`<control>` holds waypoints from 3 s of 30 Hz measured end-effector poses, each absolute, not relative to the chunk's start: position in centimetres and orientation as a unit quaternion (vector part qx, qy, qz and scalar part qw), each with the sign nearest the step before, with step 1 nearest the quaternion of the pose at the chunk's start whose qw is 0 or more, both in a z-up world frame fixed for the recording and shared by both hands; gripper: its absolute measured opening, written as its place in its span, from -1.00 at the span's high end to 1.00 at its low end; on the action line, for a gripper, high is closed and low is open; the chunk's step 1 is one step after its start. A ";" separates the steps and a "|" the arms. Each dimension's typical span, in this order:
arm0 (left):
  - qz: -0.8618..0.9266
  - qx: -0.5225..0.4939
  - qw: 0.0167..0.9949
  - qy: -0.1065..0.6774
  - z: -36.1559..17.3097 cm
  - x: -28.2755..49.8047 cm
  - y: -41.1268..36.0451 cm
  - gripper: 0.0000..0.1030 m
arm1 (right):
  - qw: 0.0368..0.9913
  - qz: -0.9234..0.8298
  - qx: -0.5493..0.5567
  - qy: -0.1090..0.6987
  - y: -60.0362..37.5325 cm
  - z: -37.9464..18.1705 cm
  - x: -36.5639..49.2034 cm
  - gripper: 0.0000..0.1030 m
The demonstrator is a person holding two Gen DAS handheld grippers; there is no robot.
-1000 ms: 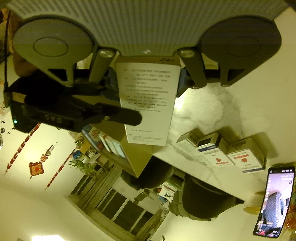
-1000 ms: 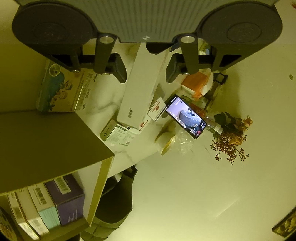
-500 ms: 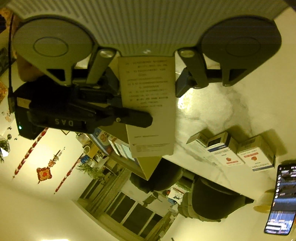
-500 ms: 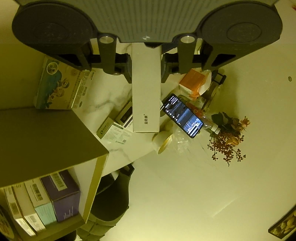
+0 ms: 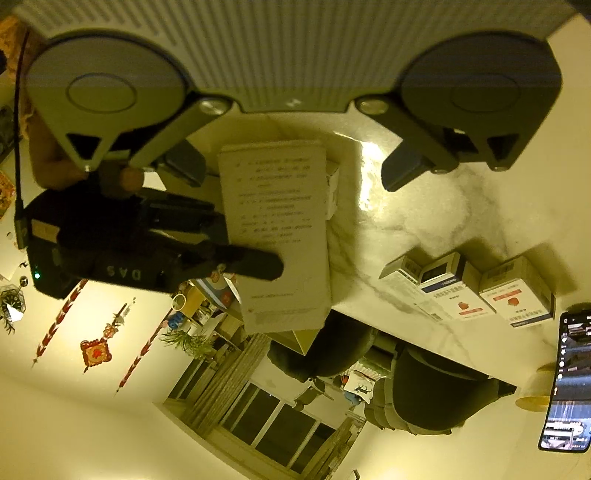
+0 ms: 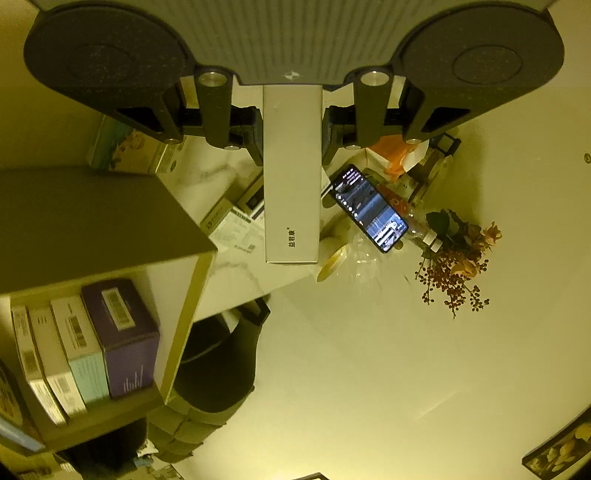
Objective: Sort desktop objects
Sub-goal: 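Lift the long white box with the right gripper and carry it over the tall box, then lower the white box into the tall box and open the right gripper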
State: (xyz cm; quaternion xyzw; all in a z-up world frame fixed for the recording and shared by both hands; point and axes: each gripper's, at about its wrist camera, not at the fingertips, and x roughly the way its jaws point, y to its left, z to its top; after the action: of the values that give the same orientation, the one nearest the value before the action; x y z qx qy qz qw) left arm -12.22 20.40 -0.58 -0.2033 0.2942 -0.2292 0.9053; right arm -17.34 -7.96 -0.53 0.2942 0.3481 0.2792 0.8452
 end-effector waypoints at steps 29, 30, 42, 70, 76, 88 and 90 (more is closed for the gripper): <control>-0.218 -0.244 0.899 0.291 -0.8 -11.8 21.5 -1.00 | 0.896 0.231 0.270 0.267 -13.2 5.9 -14.6 0.37; -0.217 -0.244 0.899 0.291 -0.8 -11.7 21.5 -1.00 | 0.898 0.227 0.268 0.265 -13.6 6.0 -14.5 0.37; -0.207 -0.249 0.894 0.309 -1.6 -10.8 21.5 -1.00 | 0.909 0.182 0.272 0.260 -17.1 6.4 -14.0 0.37; -0.196 -0.264 0.888 0.322 -1.9 -9.9 22.0 -1.00 | 0.939 0.006 0.180 0.293 -23.3 5.3 -7.9 0.38; -0.194 -0.265 0.889 0.320 -1.9 -10.0 22.2 -1.00 | 0.938 -0.028 0.115 0.326 -22.2 3.9 -4.6 0.38; -0.179 -0.274 0.889 0.320 -2.1 -10.4 23.2 -1.00 | 0.925 -0.055 0.076 0.367 -21.4 1.1 0.4 0.38; -0.179 -0.275 0.888 0.321 -2.2 -10.4 23.3 -1.00 | 0.924 -0.057 0.074 0.371 -21.4 1.0 0.8 0.38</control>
State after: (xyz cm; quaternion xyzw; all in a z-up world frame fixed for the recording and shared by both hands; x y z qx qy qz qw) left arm -10.44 23.27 -2.19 -0.2752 0.3209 -0.1786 0.8885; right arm 0.78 -21.39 0.97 0.0741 0.3711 -0.0571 0.9239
